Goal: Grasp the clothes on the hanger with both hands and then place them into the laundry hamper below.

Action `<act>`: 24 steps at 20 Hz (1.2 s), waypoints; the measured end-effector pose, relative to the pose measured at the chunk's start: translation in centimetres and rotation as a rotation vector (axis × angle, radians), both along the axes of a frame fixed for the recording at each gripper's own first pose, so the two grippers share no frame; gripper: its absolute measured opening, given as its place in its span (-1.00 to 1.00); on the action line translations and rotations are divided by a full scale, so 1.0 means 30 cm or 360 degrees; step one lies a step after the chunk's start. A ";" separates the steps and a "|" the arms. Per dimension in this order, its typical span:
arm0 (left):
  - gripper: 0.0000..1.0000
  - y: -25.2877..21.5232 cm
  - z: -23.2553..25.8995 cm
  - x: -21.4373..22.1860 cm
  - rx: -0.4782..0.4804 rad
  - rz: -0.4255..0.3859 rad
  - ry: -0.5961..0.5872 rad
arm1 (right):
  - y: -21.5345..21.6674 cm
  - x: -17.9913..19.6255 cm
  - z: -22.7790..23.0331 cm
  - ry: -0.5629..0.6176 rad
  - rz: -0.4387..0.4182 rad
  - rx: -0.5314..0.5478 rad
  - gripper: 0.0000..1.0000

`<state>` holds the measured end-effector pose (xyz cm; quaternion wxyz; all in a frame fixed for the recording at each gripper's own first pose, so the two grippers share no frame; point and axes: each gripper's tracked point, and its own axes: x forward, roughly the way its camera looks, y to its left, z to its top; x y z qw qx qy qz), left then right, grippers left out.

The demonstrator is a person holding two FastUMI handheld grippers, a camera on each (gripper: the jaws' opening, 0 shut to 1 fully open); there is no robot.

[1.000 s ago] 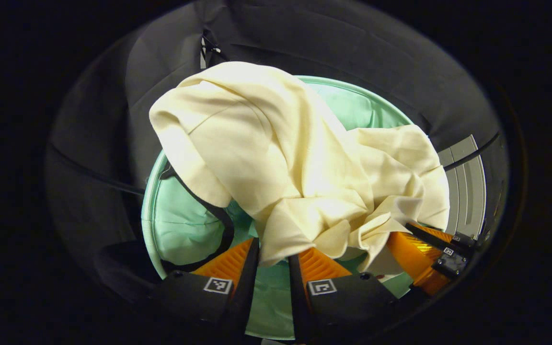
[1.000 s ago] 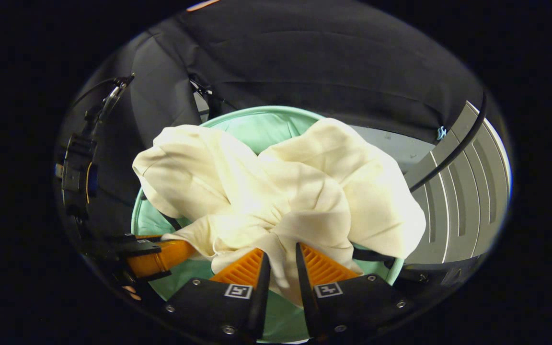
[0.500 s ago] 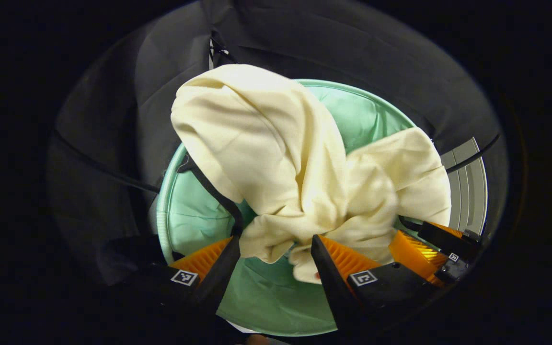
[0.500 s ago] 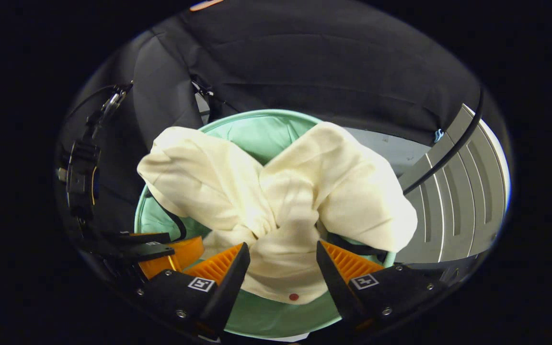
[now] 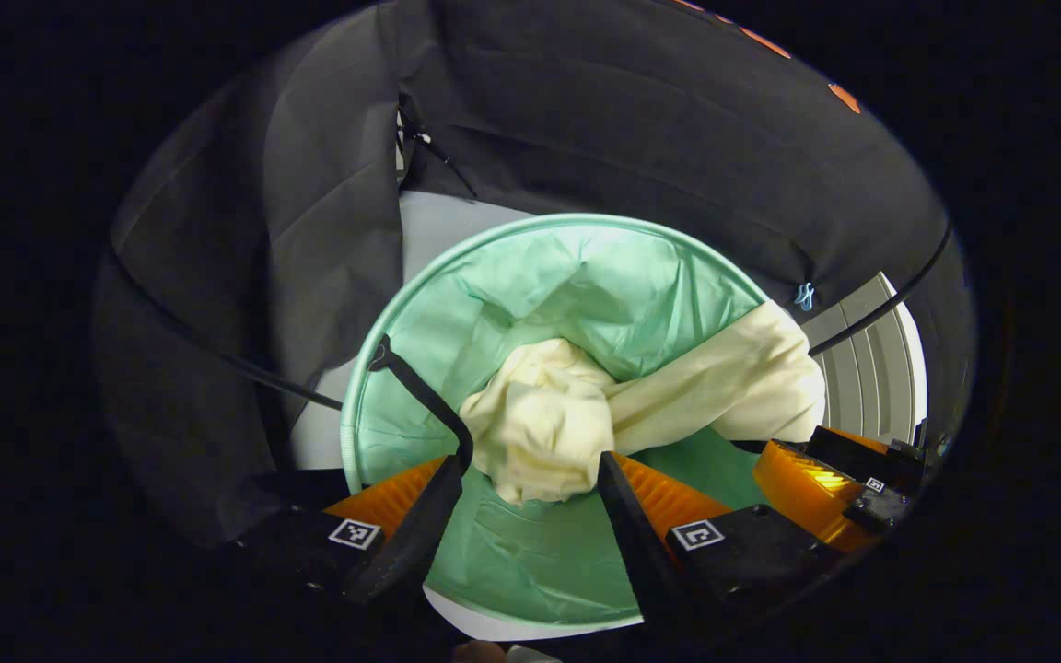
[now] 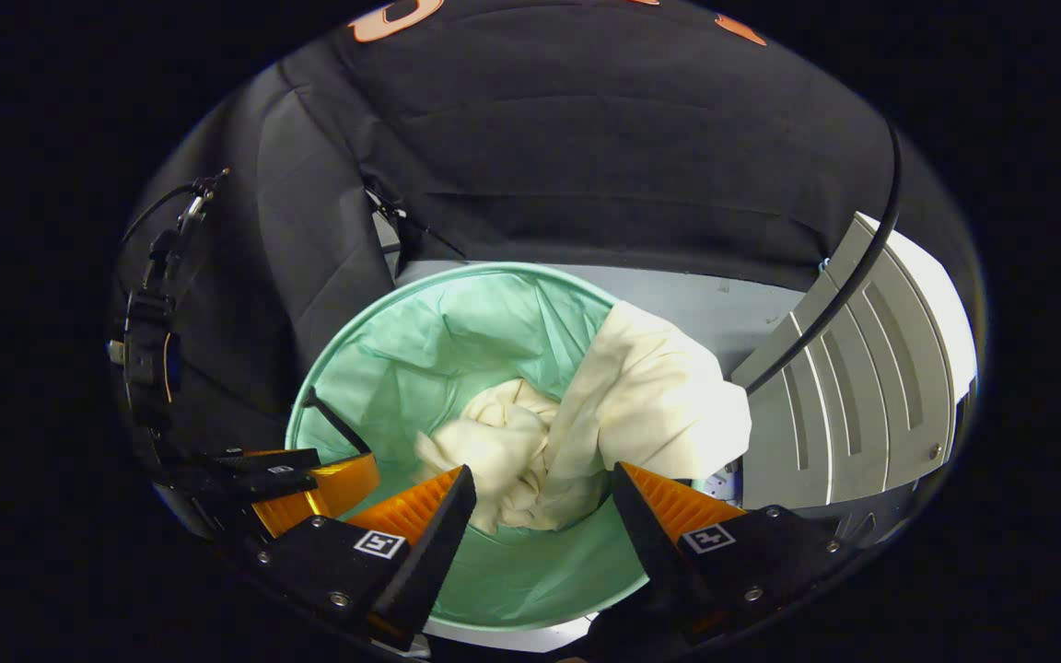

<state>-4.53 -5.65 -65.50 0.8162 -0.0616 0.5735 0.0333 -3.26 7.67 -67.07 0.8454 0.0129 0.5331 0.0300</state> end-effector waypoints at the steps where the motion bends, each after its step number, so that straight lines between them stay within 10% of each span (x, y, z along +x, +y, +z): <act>1: 0.98 0.001 0.019 0.007 0.0002 -0.0004 -0.0024 | 0.000 0.002 0.024 -0.0018 -0.0002 0.0005 0.87; 24: 1.00 -0.009 0.930 0.265 -0.0002 -0.0088 -0.0968 | -0.036 0.201 0.897 -0.0836 0.0002 0.0036 0.86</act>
